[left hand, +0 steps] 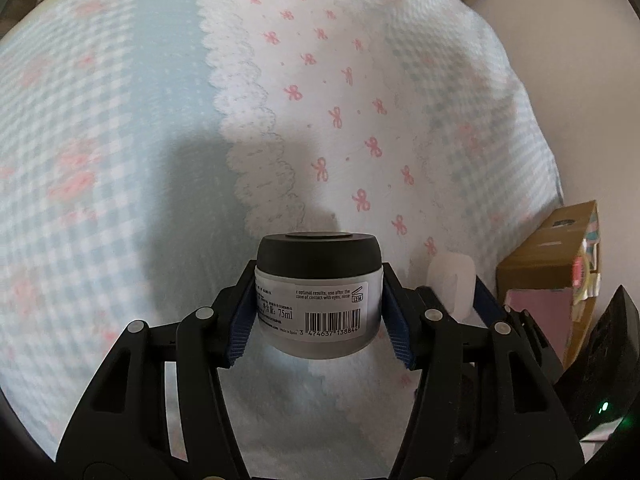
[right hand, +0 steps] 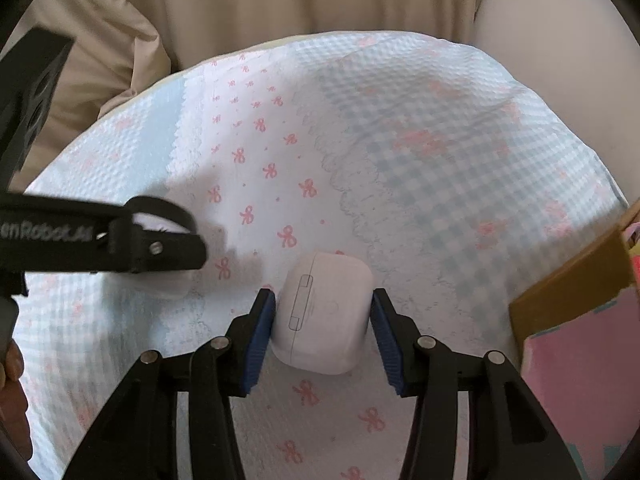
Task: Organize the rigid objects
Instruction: 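Carry the black-lidded jar and earbud case over the cardboard box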
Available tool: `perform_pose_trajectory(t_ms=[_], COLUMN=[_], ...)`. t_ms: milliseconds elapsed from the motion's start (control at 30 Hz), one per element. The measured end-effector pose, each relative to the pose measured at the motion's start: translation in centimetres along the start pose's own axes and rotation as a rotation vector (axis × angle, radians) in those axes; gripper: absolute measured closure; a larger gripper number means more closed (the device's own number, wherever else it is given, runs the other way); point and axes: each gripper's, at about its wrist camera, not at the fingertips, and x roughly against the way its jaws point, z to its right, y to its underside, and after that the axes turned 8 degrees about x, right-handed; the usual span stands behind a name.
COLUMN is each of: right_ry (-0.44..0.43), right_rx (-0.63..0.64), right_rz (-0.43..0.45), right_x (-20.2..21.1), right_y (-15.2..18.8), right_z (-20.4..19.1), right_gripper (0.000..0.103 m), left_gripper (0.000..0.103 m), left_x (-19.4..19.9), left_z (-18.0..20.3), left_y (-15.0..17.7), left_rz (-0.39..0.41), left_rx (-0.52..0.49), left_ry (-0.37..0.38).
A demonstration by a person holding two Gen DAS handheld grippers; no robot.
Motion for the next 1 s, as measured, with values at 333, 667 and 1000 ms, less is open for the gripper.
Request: perform_pose_trajectory(t_ms=[333, 667, 1000], right_ry=[-0.017, -0.032, -0.006], right_rx=[-0.005, -0.01, -0.045], right_rz=[0.096, 0.163, 0.196], right_x=[7.7, 23.0, 32.7], right_y=[-1.9, -3.4, -2.3], right_z=[1.1, 5.2, 14.1], right_gripper=[0.058, 0.058, 0.058], left_gripper=[0.05, 0.05, 0.05], left_x=[10.2, 21.7, 24.8], left_z=[2.0, 9.2, 19.2], left_y=[3.4, 8.4, 13.6], left_rz=[0.129, 0.244, 0.264], left_rx=[-0.009, -0.075, -0.158], left_ry=[0.022, 0.067, 0.1])
